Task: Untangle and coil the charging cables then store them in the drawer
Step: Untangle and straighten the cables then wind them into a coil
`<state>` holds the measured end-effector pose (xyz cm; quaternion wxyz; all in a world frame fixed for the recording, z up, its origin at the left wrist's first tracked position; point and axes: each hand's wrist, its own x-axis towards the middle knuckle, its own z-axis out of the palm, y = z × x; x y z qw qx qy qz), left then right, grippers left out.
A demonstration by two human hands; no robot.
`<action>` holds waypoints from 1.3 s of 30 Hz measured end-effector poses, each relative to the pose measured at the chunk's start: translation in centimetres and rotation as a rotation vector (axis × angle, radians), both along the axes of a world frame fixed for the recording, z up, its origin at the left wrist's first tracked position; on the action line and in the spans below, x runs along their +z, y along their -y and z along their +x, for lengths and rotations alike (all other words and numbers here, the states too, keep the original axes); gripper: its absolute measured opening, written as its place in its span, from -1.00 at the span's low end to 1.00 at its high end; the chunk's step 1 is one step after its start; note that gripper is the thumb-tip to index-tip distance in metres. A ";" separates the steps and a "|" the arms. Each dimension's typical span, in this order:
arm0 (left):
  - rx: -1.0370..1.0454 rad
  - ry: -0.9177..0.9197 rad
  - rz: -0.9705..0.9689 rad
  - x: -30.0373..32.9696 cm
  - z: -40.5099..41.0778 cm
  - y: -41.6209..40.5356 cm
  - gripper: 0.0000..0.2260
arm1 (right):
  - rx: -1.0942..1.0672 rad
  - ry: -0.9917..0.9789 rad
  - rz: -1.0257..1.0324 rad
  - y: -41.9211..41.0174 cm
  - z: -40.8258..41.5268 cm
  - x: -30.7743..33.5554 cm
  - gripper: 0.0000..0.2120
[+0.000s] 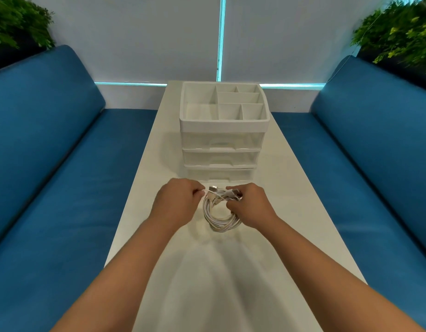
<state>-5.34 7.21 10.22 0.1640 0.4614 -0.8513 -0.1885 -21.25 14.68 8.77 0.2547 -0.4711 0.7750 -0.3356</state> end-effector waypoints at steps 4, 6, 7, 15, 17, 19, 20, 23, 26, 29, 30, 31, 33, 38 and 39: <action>-0.054 -0.058 0.165 -0.4 0.3 0.9 -0.77 | 0.011 0.062 0.015 0.2 -0.2 -0.1 -0.79; -0.061 -0.082 0.263 -1.1 0.8 1.2 -0.75 | -0.006 0.124 0.030 0.0 -0.4 -0.2 -0.83; -0.066 -0.097 0.302 -1.5 1.0 1.1 -0.76 | -0.022 0.142 0.038 -0.1 -0.5 -0.3 -0.86; -0.029 -0.160 0.187 -5.6 0.5 -0.6 -0.68 | -0.172 0.227 -0.007 0.0 -0.5 0.5 -0.82; -0.042 -0.195 0.180 -5.5 0.2 -0.8 -0.51 | -0.190 0.244 0.008 0.1 -0.6 0.7 -0.87; -0.148 -0.191 0.163 -5.1 0.2 -1.2 -0.25 | -0.206 0.262 0.019 0.4 -0.9 0.9 -0.87; -0.230 -0.175 0.117 -4.7 0.2 -1.4 -0.15 | -0.207 0.271 0.022 0.5 -1.0 1.1 -0.89; -0.419 -0.127 -0.085 -4.3 -0.3 -1.5 -0.11 | -0.191 0.378 0.038 1.0 -1.2 2.0 -0.98; -0.457 -0.274 -0.128 -4.4 -0.8 -1.2 -0.43 | -0.125 0.535 0.126 1.1 -1.6 3.3 -0.97; -0.411 -0.408 0.007 -3.7 -0.6 -1.1 -0.62 | -0.048 0.626 0.314 0.9 -2.5 4.2 -0.88; -0.389 -0.423 0.069 -3.2 -0.6 -1.2 -0.67 | -0.027 0.664 0.359 0.7 -2.7 4.3 -0.82; -0.361 -0.430 0.119 -2.8 -0.7 -1.2 -0.71 | -0.028 0.708 0.379 0.6 -2.9 4.3 -0.75; -0.246 -0.466 0.215 -2.1 -1.1 -1.4 -0.79 | -0.097 0.825 0.377 0.5 -3.0 4.1 -0.53; 0.174 -0.787 0.819 -2.3 -1.3 -1.7 -0.67 | -0.219 0.958 0.169 -0.2 -2.5 3.6 -0.51; 0.221 -0.852 0.901 -2.3 -1.2 -1.9 -0.67 | -0.224 0.890 0.126 -0.4 -1.9 3.4 -0.58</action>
